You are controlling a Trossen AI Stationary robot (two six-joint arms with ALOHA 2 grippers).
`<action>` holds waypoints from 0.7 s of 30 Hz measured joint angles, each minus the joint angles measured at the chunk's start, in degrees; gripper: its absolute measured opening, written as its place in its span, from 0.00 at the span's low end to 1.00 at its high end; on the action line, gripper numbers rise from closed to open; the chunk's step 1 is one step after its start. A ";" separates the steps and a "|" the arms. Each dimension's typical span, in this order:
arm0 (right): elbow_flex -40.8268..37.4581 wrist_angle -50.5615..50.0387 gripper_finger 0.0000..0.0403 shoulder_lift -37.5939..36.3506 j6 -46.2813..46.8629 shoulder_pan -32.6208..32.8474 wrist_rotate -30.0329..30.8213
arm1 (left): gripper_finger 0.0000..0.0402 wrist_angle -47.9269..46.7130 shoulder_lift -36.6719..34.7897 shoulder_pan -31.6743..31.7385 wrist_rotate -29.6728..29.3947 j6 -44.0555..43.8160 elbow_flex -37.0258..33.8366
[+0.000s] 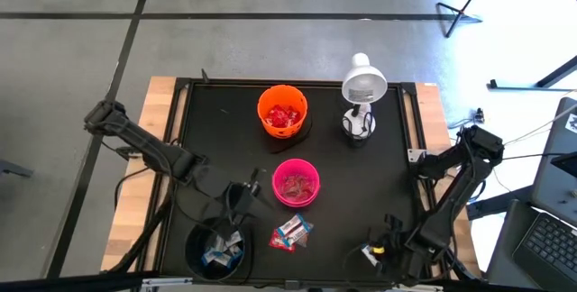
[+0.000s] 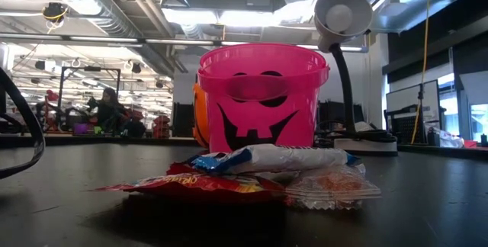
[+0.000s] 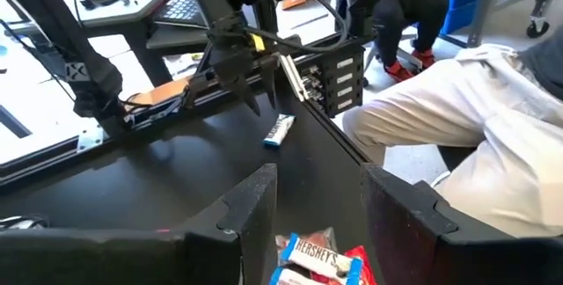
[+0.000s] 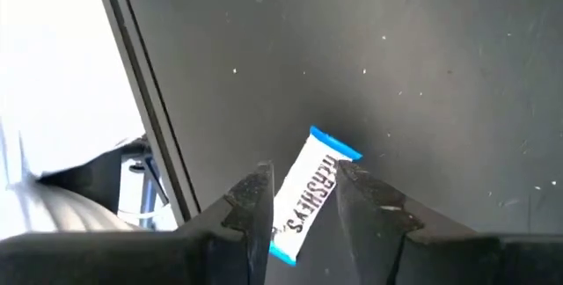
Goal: Sort candy
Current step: Put the white chocolate into the black bucket
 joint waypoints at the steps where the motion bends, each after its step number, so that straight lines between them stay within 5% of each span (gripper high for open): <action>1: 0.00 0.23 0.30 0.00 0.06 -0.04 0.02 | 0.39 0.10 0.21 0.17 0.03 0.04 0.02; 21: 0.02 1.32 0.30 1.38 -0.13 -0.17 -0.83 | 0.39 4.26 6.75 1.14 0.01 -1.03 -0.85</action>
